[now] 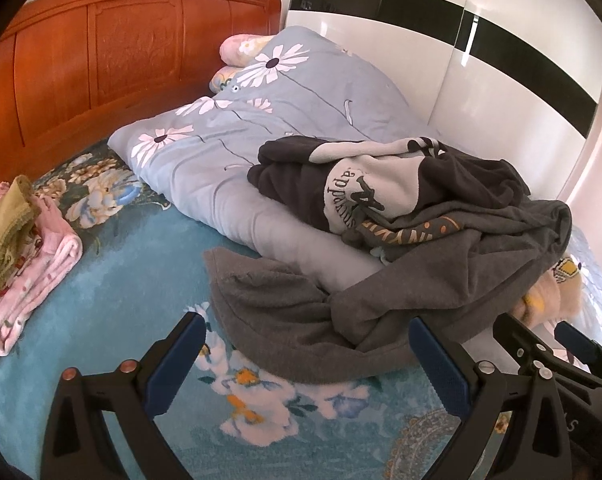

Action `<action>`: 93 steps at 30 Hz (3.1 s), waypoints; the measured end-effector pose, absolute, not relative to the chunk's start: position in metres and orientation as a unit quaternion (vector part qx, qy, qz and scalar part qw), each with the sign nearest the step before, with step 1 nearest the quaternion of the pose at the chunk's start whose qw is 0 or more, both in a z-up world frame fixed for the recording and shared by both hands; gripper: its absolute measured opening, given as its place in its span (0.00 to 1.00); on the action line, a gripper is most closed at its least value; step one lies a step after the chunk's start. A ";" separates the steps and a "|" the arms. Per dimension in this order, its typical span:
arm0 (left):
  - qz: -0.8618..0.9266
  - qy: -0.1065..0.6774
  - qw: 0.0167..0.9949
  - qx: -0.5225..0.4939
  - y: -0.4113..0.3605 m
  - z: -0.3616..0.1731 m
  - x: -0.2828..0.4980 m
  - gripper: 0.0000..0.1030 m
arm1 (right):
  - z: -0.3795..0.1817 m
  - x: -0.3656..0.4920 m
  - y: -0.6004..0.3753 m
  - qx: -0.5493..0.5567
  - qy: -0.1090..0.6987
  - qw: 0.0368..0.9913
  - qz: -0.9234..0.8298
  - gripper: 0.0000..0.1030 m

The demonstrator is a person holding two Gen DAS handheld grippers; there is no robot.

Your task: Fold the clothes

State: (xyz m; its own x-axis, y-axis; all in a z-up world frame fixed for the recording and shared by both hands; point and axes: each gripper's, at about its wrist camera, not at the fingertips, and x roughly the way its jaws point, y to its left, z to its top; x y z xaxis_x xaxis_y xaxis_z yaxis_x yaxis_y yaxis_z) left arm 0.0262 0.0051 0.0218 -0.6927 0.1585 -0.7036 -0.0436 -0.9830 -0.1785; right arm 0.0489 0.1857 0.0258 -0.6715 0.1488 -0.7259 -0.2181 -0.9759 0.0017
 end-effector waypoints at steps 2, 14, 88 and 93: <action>0.917 -0.075 0.056 -0.388 0.005 0.022 0.026 1.00 | 0.026 0.049 0.186 -0.392 0.045 0.101 0.913 0.93; 0.916 -0.081 0.057 -0.389 0.002 0.020 0.024 1.00 | 0.027 0.047 0.184 -0.391 0.044 0.099 0.914 0.93; 0.927 -0.238 0.099 -0.273 -0.203 0.079 0.086 1.00 | 0.214 -0.056 0.056 -0.274 -0.116 -0.006 0.955 0.10; 0.932 -0.236 0.104 -0.256 -0.201 0.100 0.103 1.00 | 0.235 -0.005 0.067 -0.265 -0.087 -0.043 0.959 0.09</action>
